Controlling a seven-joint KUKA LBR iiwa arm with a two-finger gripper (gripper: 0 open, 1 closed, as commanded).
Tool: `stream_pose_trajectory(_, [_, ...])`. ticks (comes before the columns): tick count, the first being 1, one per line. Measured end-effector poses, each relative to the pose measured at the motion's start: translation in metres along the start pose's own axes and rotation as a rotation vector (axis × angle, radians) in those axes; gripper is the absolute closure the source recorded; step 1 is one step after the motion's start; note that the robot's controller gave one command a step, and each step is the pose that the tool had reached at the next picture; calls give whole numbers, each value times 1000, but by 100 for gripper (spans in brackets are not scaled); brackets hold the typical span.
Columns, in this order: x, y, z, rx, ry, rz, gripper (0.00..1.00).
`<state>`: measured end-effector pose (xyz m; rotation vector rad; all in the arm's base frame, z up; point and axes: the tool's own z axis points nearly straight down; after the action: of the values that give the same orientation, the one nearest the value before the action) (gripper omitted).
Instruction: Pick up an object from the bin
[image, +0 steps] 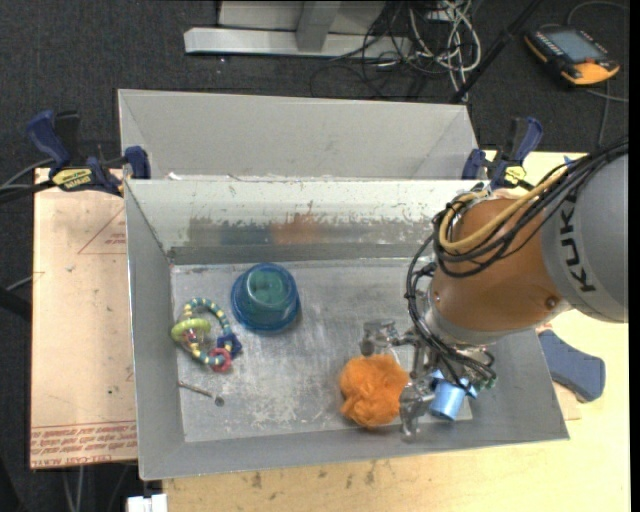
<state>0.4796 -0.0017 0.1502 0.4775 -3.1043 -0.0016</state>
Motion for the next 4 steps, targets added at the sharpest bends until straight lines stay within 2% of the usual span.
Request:
stream_pose_trajectory(1, [-9,20,64,2,-12,171,0])
stream_pose_trajectory(2, [-11,26,77,2,-15,-110,100])
stream_pose_trajectory(4, [-11,26,74,1,-10,-110,100])
